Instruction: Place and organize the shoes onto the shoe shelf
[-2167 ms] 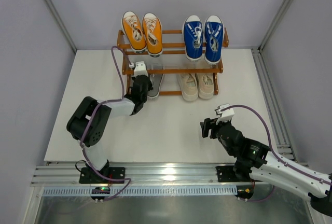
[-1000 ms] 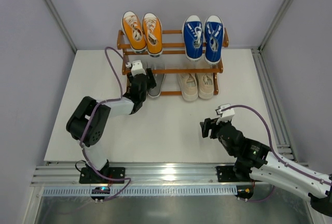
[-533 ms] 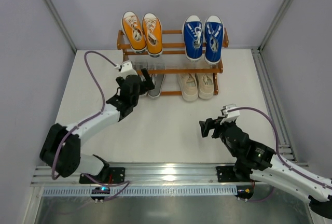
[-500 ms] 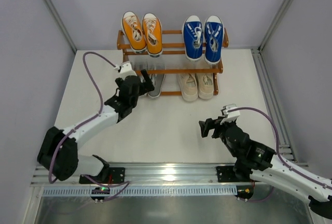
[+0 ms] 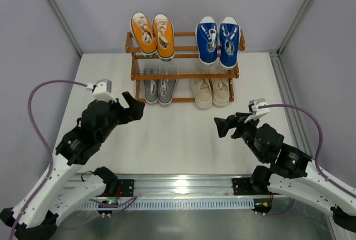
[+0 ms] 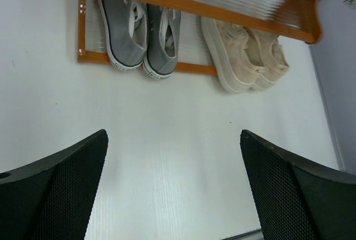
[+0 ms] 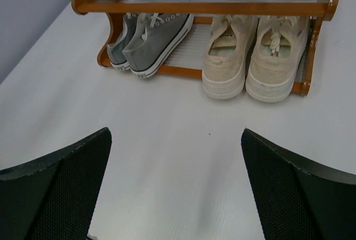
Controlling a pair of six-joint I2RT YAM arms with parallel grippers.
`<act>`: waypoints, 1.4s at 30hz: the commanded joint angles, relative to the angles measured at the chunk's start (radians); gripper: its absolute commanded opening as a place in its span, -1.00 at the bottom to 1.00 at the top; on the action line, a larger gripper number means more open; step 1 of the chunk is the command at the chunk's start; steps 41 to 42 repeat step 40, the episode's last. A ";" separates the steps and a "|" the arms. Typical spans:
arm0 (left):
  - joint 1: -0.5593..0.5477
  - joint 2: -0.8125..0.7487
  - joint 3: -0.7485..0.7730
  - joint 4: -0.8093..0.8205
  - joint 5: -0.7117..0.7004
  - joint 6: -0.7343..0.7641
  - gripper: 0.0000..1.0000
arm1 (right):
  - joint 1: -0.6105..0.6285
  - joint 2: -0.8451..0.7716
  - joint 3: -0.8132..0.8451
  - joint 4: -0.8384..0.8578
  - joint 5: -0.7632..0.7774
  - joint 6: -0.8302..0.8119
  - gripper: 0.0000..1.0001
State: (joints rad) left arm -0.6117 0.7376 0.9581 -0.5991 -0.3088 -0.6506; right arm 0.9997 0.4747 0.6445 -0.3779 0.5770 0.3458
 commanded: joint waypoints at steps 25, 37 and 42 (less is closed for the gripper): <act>-0.002 -0.101 0.228 -0.232 0.188 0.061 0.99 | 0.004 -0.007 0.296 -0.153 0.001 0.015 0.99; -0.002 -0.084 0.241 -0.205 0.226 0.091 0.99 | 0.004 -0.013 0.297 -0.121 -0.032 -0.010 1.00; 0.000 -0.098 0.242 -0.194 0.231 0.097 0.99 | 0.004 0.001 0.307 -0.121 -0.032 -0.011 0.99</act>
